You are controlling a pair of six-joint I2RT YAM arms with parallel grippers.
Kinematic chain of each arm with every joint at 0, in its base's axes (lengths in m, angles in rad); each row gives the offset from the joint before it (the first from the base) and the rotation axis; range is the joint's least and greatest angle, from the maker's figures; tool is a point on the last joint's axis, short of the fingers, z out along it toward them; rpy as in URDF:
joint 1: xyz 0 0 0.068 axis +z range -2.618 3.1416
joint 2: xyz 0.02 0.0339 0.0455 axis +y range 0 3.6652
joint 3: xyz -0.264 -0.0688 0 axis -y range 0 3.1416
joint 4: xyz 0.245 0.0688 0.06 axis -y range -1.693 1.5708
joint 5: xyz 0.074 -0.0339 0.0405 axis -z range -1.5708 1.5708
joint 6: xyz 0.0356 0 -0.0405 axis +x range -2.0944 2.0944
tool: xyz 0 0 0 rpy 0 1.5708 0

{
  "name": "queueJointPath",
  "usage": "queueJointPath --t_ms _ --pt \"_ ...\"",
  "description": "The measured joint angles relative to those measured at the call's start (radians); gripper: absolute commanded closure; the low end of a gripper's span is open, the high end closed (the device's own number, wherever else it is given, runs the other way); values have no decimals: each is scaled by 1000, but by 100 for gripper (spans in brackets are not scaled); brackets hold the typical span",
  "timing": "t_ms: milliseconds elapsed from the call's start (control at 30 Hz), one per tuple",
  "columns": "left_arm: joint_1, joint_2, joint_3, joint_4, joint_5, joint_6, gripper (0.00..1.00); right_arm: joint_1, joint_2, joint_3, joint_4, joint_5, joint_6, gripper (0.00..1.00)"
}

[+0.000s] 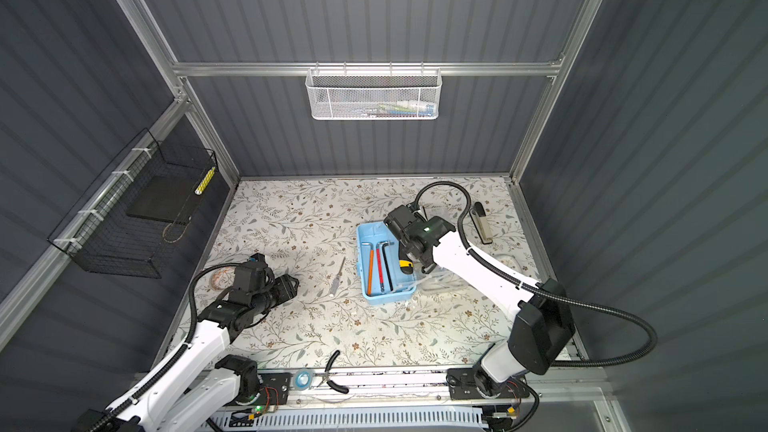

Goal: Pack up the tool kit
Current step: 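Lift the yellow-handled screwdriver with the right gripper and carry it over the box, then lower the yellow-handled screwdriver into the box and open the right gripper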

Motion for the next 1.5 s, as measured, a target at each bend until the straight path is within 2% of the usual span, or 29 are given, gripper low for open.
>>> queueJointPath --t_ms 233,533,633,800,967,1233,1367,1500 --pt "0 0 0 15 0 0 37 -42 54 -22 2 28 -5 100" --pt "0 22 0 27 0 5 37 -91 53 -72 26 23 -15 98" --pt "0 35 0 37 0 4 37 -103 53 -82 31 19 -21 92" --pt "0 44 0 45 3 4 37 -122 51 -98 44 12 -25 70" --pt "0 46 0 45 6 4 37 -130 43 -102 54 7 -32 56" --pt "0 51 0 45 7 4 37 -119 34 -45 8 29 -13 56" --pt "0 54 0 45 8 4 37 -57 20 47 -26 60 11 65" --pt "0 54 0 44 11 4 37 34 -36 102 -20 30 42 67"
